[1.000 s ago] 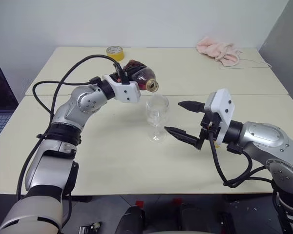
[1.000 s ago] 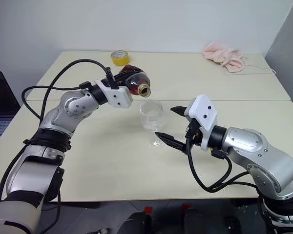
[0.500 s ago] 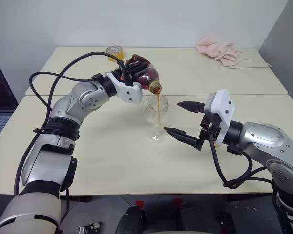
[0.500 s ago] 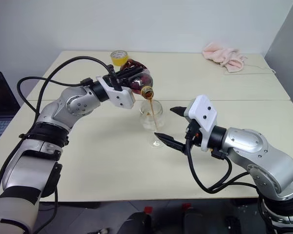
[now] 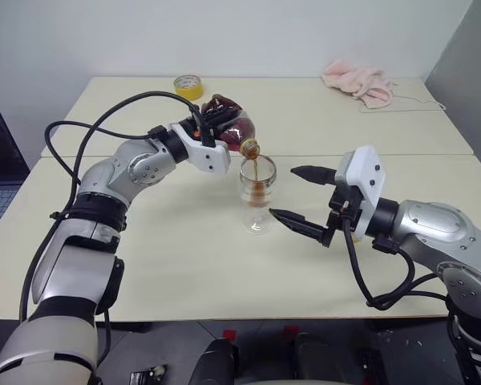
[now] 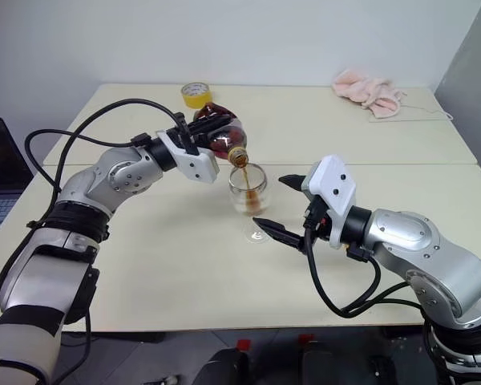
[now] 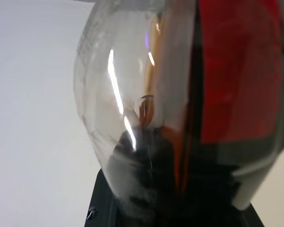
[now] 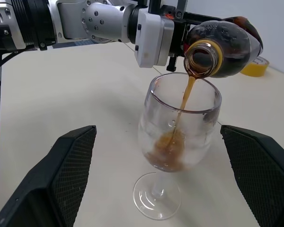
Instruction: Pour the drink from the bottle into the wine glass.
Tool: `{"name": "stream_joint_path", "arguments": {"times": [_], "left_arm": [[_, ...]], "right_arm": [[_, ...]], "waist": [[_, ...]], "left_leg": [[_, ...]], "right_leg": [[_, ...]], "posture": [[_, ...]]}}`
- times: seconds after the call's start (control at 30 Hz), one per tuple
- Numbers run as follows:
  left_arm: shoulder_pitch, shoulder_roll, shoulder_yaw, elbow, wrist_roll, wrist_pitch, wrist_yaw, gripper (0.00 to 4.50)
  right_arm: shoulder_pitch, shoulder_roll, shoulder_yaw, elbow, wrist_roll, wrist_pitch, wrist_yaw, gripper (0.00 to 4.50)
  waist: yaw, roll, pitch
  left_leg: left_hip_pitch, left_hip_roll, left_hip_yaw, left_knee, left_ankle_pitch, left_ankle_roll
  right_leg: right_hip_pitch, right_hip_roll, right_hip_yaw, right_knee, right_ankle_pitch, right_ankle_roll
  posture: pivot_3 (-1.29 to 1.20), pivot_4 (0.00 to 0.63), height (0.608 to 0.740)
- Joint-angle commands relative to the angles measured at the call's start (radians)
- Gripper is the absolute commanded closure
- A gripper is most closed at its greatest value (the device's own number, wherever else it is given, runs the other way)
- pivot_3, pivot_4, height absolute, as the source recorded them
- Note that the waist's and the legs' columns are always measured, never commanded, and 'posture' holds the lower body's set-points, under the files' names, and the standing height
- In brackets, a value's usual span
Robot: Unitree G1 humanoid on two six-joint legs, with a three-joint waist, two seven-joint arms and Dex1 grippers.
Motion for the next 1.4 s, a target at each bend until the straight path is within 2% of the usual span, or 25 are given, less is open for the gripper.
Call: {"name": "stream_joint_path", "arguments": {"times": [0.03, 1.4], "left_arm": [[-0.045, 0.024, 0.006, -0.008, 0.001, -0.015, 0.042, 3.76], [-0.102, 0.047, -0.034, 0.015, 0.040, -0.043, 0.107, 3.76]], "right_arm": [[-0.022, 0.003, -0.019, -0.033, 0.020, -0.002, -0.004, 0.00], [0.002, -0.005, -0.013, -0.042, 0.013, 0.002, 0.015, 0.00]], "waist": [[0.000, 0.000, 0.000], [-0.007, 0.000, 0.000]], "left_leg": [[0.000, 0.000, 0.000, 0.000, 0.000, 0.000], [-0.001, -0.001, 0.000, 0.001, 0.000, 0.000]], "right_leg": [[0.000, 0.000, 0.000, 0.000, 0.000, 0.000], [-0.003, -0.001, 0.000, 0.005, 0.000, 0.000]], "posture": [[0.00, 0.150, 0.740], [0.00, 0.150, 0.740]]}}
